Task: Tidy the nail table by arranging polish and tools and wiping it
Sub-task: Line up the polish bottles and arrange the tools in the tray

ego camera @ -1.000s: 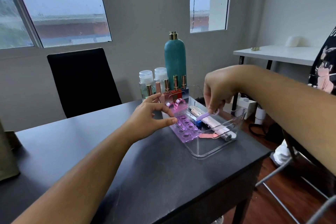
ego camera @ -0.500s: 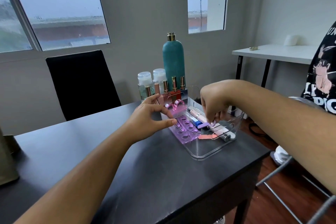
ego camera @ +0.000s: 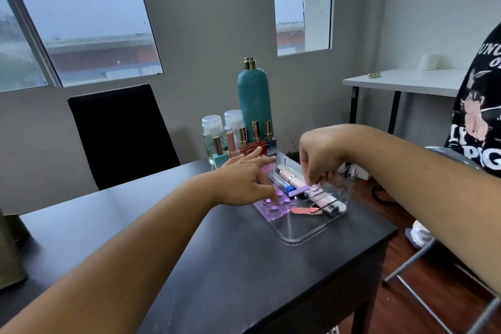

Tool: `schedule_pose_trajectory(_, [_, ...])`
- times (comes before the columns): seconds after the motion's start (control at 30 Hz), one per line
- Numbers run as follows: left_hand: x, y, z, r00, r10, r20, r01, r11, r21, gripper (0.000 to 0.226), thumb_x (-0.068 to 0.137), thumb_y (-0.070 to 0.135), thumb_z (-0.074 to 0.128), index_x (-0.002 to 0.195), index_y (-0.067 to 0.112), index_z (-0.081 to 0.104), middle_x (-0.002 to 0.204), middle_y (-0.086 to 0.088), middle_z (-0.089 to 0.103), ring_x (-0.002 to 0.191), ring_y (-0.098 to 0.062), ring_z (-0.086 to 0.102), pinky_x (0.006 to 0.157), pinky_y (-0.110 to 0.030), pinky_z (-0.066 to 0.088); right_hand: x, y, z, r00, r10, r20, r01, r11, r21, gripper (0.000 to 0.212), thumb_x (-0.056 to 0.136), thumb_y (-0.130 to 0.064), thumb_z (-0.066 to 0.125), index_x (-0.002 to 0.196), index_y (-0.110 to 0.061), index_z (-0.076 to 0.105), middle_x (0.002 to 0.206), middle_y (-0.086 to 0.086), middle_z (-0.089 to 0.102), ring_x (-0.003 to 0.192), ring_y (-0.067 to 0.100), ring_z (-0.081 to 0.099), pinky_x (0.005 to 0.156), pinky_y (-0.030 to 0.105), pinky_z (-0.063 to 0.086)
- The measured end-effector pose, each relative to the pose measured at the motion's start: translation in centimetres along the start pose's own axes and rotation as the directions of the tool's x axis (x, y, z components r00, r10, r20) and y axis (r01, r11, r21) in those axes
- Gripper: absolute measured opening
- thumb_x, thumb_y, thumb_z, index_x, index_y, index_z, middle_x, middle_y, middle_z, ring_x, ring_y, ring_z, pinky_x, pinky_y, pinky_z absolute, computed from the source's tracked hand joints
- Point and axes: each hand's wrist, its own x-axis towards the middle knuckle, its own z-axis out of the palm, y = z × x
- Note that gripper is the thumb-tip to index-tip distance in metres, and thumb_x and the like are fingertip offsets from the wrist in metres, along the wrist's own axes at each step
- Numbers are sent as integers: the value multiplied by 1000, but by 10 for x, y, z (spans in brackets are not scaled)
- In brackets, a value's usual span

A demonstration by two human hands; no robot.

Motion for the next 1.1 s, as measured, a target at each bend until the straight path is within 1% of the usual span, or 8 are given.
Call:
schedule_pose_trajectory(0.13, [4,0,1,999,-24,28,25,1000,-17,37,94,42,41,105,26,72,158,13,5,144,-10,-15,115,-42,-7,-1,3,-2,1000,-5,-26,4,999,-48,18,85,-9,67,98,3,71,82,10,68,72,21,62,84,37,55])
schedule_pose_trajectory(0.2, [4,1,1,1000,-12,29,13,999,-34,34,94,42,43,104,27,72,158,11,11,145,-12,-7,116,-42,1,0,2,0,999,-16,-32,14,998,-56,18,86,-8,66,99,3,70,83,10,68,70,19,62,73,31,56])
schedule_pose_trajectory(0.27, [6,4,1,999,23,-32,-25,998,-55,27,90,42,53,102,29,73,149,5,35,137,-14,25,109,-36,27,0,4,0,999,-11,-34,9,998,-55,18,86,-7,66,99,4,70,78,9,67,63,16,59,59,23,51])
schedule_pose_trajectory(0.37, [15,16,-2,987,99,-124,-109,991,-81,17,82,34,68,95,26,75,93,9,66,82,-2,54,65,-12,38,-5,16,-11,998,-4,-67,2,999,-34,20,83,-7,67,97,7,71,78,12,67,67,20,60,67,29,54])
schedule_pose_trajectory(0.5, [27,35,-4,983,182,-15,-183,983,-32,12,77,23,74,89,22,76,45,28,52,47,7,46,45,-8,32,-12,35,-27,989,-12,-147,22,998,65,15,82,-4,67,91,6,72,64,7,66,63,18,61,57,22,53])
schedule_pose_trajectory(0.67, [38,43,3,982,184,39,-183,983,-27,13,72,26,79,83,19,77,45,22,50,48,-2,48,51,-17,34,-11,48,-25,989,-16,-147,31,995,99,7,81,-4,68,83,0,74,64,7,65,59,14,60,46,16,49])
schedule_pose_trajectory(0.8, [41,43,4,980,187,67,-183,981,-68,8,73,22,78,79,17,75,42,25,52,47,9,48,45,-6,32,-9,51,-24,986,-40,-162,58,992,108,6,79,-4,69,80,-2,74,64,7,65,58,15,59,47,17,48])
schedule_pose_trajectory(1.1, [27,34,-10,978,186,91,-155,948,-278,9,76,13,74,72,21,70,65,16,62,58,3,52,51,-2,36,-13,53,-31,977,-105,-184,135,979,156,6,81,-3,68,77,-4,73,65,6,67,49,6,57,47,16,47])
